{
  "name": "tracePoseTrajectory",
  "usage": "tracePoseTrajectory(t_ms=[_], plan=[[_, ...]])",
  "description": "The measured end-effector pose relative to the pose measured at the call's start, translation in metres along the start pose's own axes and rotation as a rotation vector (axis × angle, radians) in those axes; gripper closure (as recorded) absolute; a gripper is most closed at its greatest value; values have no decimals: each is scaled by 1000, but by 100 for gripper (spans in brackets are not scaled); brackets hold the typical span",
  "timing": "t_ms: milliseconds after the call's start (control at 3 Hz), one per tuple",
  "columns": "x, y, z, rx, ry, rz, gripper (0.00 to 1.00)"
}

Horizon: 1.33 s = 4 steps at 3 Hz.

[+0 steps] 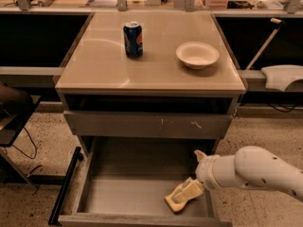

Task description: Pick sponge from middle drawer and place on counter

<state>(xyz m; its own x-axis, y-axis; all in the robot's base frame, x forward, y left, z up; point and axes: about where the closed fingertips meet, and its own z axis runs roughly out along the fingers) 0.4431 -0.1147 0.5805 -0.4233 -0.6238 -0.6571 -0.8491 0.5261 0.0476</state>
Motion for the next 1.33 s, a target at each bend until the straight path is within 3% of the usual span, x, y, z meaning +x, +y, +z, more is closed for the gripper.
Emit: tracePoseTrajectory(t_ms=[333,667,1000,1333], plan=[[32,30,57,-32,47,60,0],[58,29,118,-23,84,158,0],[41,16,136,21,55,138,0],[43,8,130,61,56,154,0]])
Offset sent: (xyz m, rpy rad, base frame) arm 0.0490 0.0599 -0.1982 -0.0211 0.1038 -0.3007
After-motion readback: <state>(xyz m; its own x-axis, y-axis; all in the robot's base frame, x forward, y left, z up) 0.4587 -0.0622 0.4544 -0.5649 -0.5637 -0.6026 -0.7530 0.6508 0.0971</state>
